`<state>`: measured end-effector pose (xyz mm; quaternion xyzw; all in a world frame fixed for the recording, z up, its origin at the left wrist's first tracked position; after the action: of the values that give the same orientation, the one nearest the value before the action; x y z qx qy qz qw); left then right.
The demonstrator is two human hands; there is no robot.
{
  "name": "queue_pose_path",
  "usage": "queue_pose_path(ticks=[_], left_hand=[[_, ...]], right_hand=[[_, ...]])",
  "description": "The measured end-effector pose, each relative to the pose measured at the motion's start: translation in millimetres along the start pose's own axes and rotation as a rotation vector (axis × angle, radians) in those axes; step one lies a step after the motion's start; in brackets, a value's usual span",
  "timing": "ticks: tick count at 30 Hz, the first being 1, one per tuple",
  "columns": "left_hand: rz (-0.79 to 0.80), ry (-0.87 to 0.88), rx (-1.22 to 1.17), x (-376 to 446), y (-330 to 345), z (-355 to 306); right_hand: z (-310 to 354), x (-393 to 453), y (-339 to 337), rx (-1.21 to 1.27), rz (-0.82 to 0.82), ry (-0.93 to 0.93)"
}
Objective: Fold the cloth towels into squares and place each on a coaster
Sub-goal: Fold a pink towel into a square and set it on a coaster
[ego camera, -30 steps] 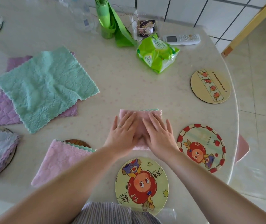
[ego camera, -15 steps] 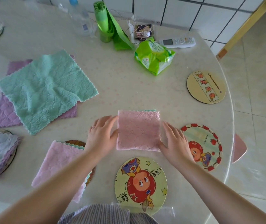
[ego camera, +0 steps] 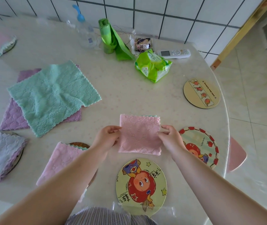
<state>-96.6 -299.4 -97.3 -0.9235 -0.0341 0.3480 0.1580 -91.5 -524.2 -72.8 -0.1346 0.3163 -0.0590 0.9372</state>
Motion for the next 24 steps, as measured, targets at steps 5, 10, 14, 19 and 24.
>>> queue_pose_path(ticks=[5,10,14,19,24], left_hand=[[0.026,-0.022,-0.041,-13,1,4],[0.058,0.001,-0.036,-43,2,16],[0.077,0.085,0.013,-80,7,34],[0.021,0.147,0.209,-116,13,75],[-0.029,0.209,0.311,-128,13,87]], right_hand=[[-16,-14,0,0.270,0.019,0.147],[-28,-51,-6,0.499,0.086,0.165],[-47,-84,-18,0.516,0.117,0.122],[-90,-116,-20,0.427,0.107,0.132],[-113,-129,-13,0.408,0.092,0.130]])
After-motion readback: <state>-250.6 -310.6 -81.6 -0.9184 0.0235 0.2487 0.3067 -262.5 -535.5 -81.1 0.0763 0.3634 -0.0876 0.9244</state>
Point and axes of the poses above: each hand's wrist, its own x-axis towards the middle knuckle, its own y-axis out of the palm, z = x × y, the point moved 3 cm from there along x, towards the middle knuckle, and after that the axes turned 11 degrees about x, right-handed, at the moved point
